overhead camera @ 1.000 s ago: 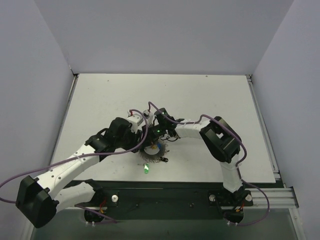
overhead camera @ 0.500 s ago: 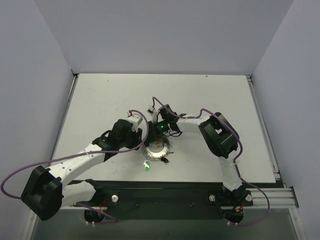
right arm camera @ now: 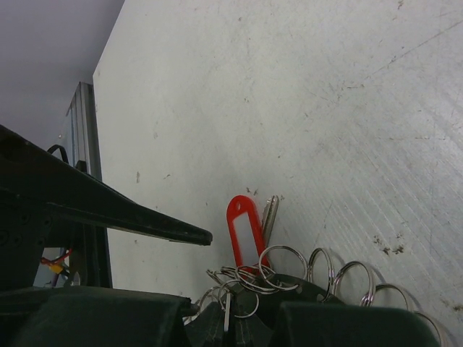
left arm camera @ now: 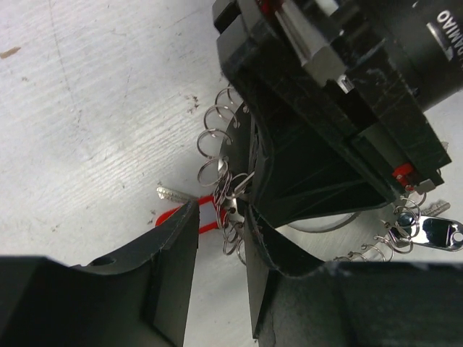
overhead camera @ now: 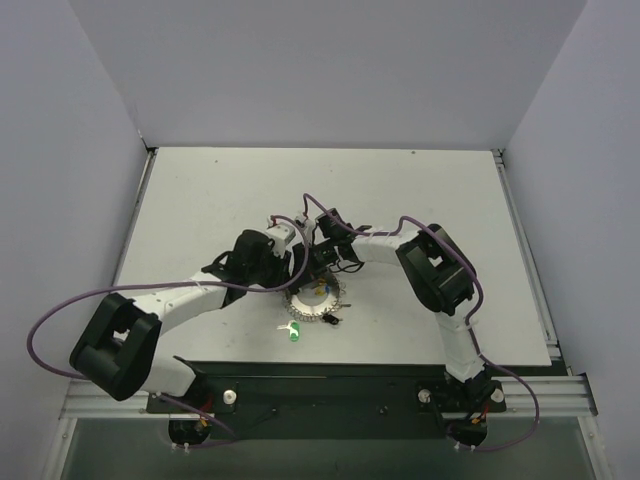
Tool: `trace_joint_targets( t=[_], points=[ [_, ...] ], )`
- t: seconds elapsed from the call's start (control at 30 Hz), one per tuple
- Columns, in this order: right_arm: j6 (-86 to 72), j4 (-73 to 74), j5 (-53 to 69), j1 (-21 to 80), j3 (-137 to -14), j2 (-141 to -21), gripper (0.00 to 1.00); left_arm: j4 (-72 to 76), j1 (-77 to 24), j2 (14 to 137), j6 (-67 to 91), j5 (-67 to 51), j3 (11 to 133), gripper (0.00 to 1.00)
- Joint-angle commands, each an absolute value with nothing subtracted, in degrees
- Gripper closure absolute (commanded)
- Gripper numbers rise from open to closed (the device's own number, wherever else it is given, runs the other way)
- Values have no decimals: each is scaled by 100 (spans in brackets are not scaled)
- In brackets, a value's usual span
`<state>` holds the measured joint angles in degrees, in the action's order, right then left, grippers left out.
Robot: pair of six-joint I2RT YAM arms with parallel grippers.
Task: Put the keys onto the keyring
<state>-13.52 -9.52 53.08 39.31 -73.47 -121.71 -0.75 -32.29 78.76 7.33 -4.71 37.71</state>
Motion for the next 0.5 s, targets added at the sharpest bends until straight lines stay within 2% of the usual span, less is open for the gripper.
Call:
trace_joint_targets(
  t=[0.0,0.2,0.47],
  points=[
    [-1151,-668,5291,3867,-7409,-12296,100,457,-3147,8155,431,-879,4139,59],
    [-1169,-677,5317,3841,-7409,-12296,100,501,-3076,8183,360,-993,4087,54],
    [-1222,-738,5352,3823,-7409,-12322,100,554,-2857,7788,501,-932,3867,55]
  ],
)
